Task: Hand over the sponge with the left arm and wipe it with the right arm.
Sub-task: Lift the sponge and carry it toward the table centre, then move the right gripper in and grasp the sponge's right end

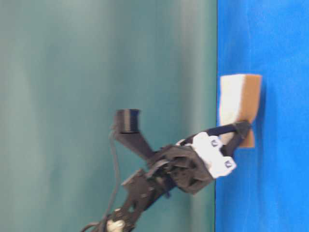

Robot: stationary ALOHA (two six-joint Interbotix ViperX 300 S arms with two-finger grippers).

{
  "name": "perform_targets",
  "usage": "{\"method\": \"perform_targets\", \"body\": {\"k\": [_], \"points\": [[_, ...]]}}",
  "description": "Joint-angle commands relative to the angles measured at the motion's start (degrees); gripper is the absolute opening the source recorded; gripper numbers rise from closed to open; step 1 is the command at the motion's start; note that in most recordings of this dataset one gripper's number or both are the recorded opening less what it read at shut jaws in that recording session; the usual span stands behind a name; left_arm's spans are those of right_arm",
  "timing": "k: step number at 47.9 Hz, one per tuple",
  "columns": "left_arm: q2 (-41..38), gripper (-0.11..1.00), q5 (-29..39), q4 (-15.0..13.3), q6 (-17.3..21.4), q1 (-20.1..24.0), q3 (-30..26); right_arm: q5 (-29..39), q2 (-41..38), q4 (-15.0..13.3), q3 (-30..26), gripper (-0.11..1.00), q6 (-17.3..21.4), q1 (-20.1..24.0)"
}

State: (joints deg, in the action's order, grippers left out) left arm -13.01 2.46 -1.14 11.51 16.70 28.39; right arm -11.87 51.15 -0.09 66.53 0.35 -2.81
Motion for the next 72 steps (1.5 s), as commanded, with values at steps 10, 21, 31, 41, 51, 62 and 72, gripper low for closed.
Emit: {"method": "perform_targets", "body": {"k": [10, 21, 31, 41, 51, 62, 72], "points": [[8.7, 0.40, 5.6, -0.3, -2.7, -5.3, -0.5, 0.2, -1.1, 0.0, -2.4, 0.00, -0.2, -0.1], [11.8, 0.40, 8.9, -0.5, -2.8, -9.8, -0.5, 0.8, -3.3, 0.0, -3.7, 0.00, 0.1, -0.1], [12.0, 0.40, 9.0, -0.4, -2.8, -11.0, -0.4, 0.8, -6.5, 0.3, -5.4, 0.00, 0.4, -0.1], [12.0, 0.40, 9.0, -0.4, -2.8, -11.0, -0.4, 0.8, -12.5, 0.3, -8.6, 0.01, 3.2, 0.2], [12.0, 0.40, 9.0, -0.4, -2.8, -11.0, -0.4, 2.0, -19.7, 0.0, -12.2, 0.39, 6.6, 0.7], [12.0, 0.40, 9.0, -0.4, -2.8, -11.0, -0.4, 3.5, -26.5, 0.0, -16.1, 0.74, 6.9, 0.5], [12.0, 0.40, 9.0, -0.4, -2.9, -11.0, -0.4, 6.7, -32.4, 0.2, -20.3, 0.74, 7.2, -0.3]]}}
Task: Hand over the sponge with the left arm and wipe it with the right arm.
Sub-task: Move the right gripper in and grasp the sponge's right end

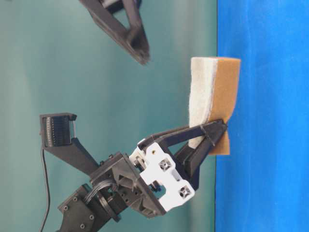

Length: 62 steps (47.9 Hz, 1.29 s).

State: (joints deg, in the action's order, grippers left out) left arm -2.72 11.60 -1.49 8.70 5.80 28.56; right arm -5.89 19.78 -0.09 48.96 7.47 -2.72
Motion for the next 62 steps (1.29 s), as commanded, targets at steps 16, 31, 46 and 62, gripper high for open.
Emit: {"method": "perform_targets", "body": {"k": [16, 31, 46, 62], "points": [[1.8, 0.40, -0.2, -0.1, 0.0, -0.1, -0.4, 2.6, -10.4, -0.3, -7.3, 0.74, -0.7, -2.2], [1.7, 0.36, -0.2, -0.1, 0.0, 0.0, -0.4, 4.6, -16.9, -0.3, -9.8, 0.74, -0.6, -1.9], [1.7, 0.35, -0.2, -0.1, 0.0, -0.1, -0.5, 4.5, -16.9, -0.3, -9.8, 0.74, -0.7, -1.9], [1.7, 0.29, -0.7, -0.1, 0.0, -0.7, -1.0, 5.4, -16.8, -2.3, -10.0, 0.20, -0.8, -2.9]]}}
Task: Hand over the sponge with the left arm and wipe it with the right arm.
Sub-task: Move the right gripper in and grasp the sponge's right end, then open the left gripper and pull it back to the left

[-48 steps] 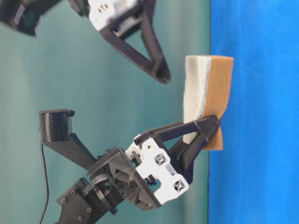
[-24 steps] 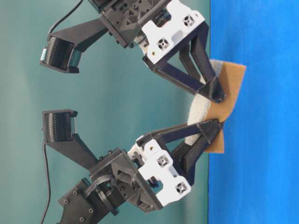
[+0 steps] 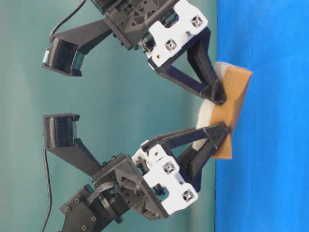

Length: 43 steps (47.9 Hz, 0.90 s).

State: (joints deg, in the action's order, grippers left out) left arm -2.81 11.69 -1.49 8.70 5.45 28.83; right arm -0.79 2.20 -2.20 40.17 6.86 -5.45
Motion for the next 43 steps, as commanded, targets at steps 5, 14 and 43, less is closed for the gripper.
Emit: {"method": "perform_targets", "body": {"k": [5, 14, 43], "points": [[1.8, 0.28, -0.8, -0.1, 0.0, -0.6, -1.2, 0.9, 1.1, -0.4, -1.2, 0.15, -0.3, -0.2], [2.7, 0.44, -1.6, -0.1, -0.1, -1.1, -0.6, 1.0, 2.7, -0.6, -0.6, 0.15, -0.3, -0.2], [18.5, 0.86, -16.8, -0.4, -0.1, -1.4, 15.8, 2.4, 8.1, -0.6, 3.2, 0.15, -0.1, 0.0]]}}
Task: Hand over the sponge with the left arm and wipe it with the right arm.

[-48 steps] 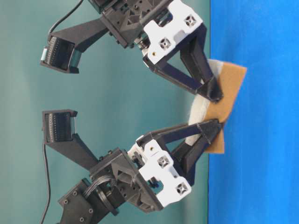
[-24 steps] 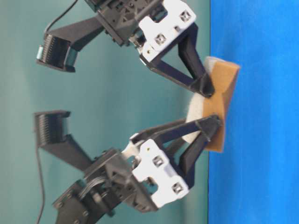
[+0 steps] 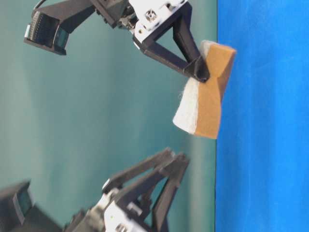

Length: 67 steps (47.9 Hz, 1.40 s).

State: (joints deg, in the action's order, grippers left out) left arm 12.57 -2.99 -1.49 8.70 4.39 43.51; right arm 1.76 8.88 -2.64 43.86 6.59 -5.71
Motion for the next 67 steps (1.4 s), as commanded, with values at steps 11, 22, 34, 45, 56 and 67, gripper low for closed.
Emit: {"method": "perform_targets", "body": {"k": [11, 22, 34, 45, 56, 67], "points": [[9.8, 0.86, -8.2, -0.4, -0.8, -0.9, 7.5, -0.1, 1.3, -0.2, -0.6, 0.15, 0.2, 0.3], [11.1, 0.86, -9.5, -0.4, -2.7, -0.9, 8.8, -0.2, 0.4, -0.2, -0.7, 0.15, 0.1, 0.3], [11.1, 0.86, -9.5, -0.4, -2.7, -0.9, 8.8, -0.4, -7.0, -0.2, -1.2, 0.15, 0.1, 0.3], [11.0, 0.85, -9.5, -0.4, -2.8, -0.9, 8.8, -1.7, -13.3, -0.2, -2.0, 0.15, -0.1, 0.3], [11.0, 0.86, -9.5, -0.4, -2.8, -0.9, 8.7, -3.4, -15.2, -0.2, -2.1, 0.15, -0.2, -0.7], [10.9, 0.85, -9.6, -0.4, -2.8, -0.9, 8.7, -3.5, -15.3, -2.8, -1.9, 0.15, -0.5, -8.0]]}}
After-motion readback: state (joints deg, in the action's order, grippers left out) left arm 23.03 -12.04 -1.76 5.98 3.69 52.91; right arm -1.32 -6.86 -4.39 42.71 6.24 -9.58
